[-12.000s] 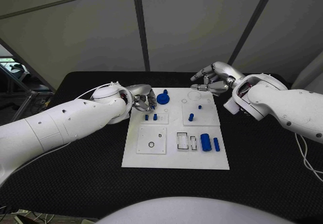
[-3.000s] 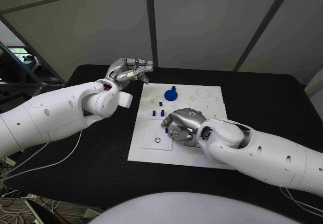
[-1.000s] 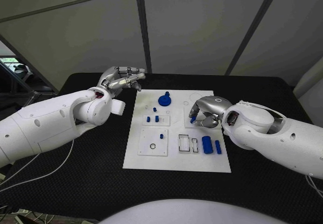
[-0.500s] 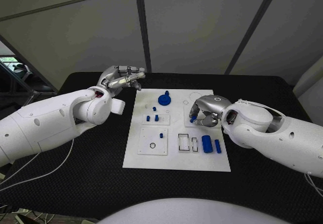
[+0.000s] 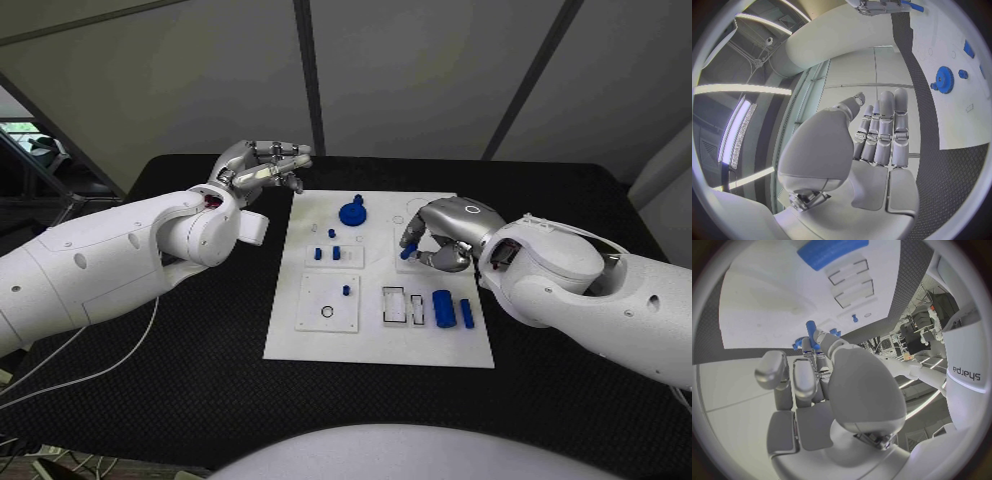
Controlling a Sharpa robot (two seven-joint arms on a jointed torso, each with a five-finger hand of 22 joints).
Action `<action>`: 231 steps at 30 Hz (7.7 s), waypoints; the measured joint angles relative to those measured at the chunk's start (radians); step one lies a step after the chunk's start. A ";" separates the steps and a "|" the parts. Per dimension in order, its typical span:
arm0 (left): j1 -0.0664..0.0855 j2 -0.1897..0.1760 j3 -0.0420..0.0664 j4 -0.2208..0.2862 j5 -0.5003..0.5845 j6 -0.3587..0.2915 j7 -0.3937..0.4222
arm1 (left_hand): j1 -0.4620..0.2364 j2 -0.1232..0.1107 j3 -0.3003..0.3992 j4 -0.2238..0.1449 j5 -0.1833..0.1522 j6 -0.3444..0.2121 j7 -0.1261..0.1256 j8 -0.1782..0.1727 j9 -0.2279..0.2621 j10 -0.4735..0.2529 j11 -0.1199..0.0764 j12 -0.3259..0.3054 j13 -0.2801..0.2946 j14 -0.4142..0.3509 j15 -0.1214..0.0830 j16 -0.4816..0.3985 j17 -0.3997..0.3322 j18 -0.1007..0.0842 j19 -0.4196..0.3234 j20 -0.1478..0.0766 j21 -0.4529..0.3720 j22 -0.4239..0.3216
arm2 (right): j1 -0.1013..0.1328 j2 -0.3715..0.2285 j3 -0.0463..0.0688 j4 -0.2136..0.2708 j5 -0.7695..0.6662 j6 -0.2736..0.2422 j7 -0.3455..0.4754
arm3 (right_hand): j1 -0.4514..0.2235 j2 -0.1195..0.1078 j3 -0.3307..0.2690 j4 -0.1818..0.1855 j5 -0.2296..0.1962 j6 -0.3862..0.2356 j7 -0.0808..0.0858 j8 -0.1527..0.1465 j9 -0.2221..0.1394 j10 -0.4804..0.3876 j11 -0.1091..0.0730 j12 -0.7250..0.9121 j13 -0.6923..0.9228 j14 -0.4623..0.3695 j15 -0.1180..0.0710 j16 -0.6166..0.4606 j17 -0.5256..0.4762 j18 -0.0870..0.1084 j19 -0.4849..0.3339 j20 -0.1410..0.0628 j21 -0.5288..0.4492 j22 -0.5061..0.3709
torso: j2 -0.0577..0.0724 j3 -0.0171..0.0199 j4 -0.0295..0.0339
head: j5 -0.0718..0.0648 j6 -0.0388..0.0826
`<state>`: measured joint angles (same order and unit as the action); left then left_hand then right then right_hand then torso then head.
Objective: Assemble the parts on the task board
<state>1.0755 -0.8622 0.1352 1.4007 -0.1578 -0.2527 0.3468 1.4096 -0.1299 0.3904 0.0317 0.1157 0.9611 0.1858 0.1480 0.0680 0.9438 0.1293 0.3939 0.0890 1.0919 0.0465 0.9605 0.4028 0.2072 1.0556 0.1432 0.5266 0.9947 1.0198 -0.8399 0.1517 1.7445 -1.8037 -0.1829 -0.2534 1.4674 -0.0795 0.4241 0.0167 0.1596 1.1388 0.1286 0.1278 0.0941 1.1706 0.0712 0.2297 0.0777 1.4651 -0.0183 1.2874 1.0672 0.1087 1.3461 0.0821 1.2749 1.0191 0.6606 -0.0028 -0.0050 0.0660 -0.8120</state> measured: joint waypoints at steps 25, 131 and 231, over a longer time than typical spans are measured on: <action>0.000 0.019 0.000 0.000 0.000 0.002 -0.002 | 0.000 0.000 -0.003 -0.003 0.000 0.000 0.000 0.000 0.000 0.000 0.000 0.000 -0.001 0.000 0.000 0.000 -0.001 0.000 0.000 0.000 0.000 -0.002 | -0.016 0.224 -0.091 -0.009 0.070 -0.044 0.064 | 0.000 0.000 0.014 -0.014 0.017 -0.001 -0.001 0.000 0.013 0.005 0.005 -0.015 0.003 0.000 0.000 0.000 0.003 0.000 0.004 -0.004 0.006 0.008 | 0.002 -0.0015 0.0036 | 0.045 -0.018; 0.000 0.019 0.000 -0.010 0.000 0.014 -0.008 | 0.000 0.000 -0.005 0.000 0.000 -0.004 0.004 -0.004 0.000 -0.004 0.004 0.000 -0.001 0.000 0.000 0.000 -0.002 0.000 0.000 0.000 -0.005 -0.005 | -0.028 0.047 -0.098 0.065 0.075 -0.191 0.060 | -0.064 -0.030 -0.247 0.129 0.061 -0.180 0.033 0.015 0.005 -0.048 0.009 0.152 0.049 -0.014 0.016 -0.016 -0.105 0.025 -0.026 0.024 -0.101 -0.146 | -0.002 -0.0006 -0.0004 | 0.027 -0.014; -0.005 -0.002 -0.002 0.002 0.000 0.022 -0.006 | -0.004 0.004 -0.008 0.003 0.000 -0.004 0.004 -0.004 0.000 -0.003 0.003 0.000 -0.001 0.000 0.000 -0.004 -0.005 0.000 0.000 0.000 -0.005 -0.008 | -0.118 -0.187 -0.083 0.200 0.312 -0.221 -0.286 | -0.150 0.063 -0.565 0.267 0.392 -0.208 -0.045 0.334 0.253 0.152 -0.080 0.962 1.037 0.000 -0.046 0.178 0.241 -0.032 0.087 -0.041 0.110 0.195 | -0.007 -0.0061 -0.0133 | -0.073 0.005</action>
<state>1.0701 -0.8641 0.1334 1.4023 -0.1575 -0.2307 0.3410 1.4057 -0.1260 0.3821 0.0343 0.1157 0.9575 0.1894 0.1443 0.0680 0.9404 0.1326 0.3939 0.0879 1.0918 0.0465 0.9565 0.3979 0.2075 1.0556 0.1432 0.5211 0.9868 0.9017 -1.0266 0.0685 1.9448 -1.4922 -0.4038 -0.5399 1.3178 -0.0167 -0.1408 0.2832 0.5519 0.9303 0.0838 0.4617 0.3475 1.3223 -0.0088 1.1912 1.1147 1.4649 -0.0646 1.4657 1.3080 0.0770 1.4334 0.0408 1.3853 1.2140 0.6537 -0.0089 -0.0183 -0.0075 -0.8068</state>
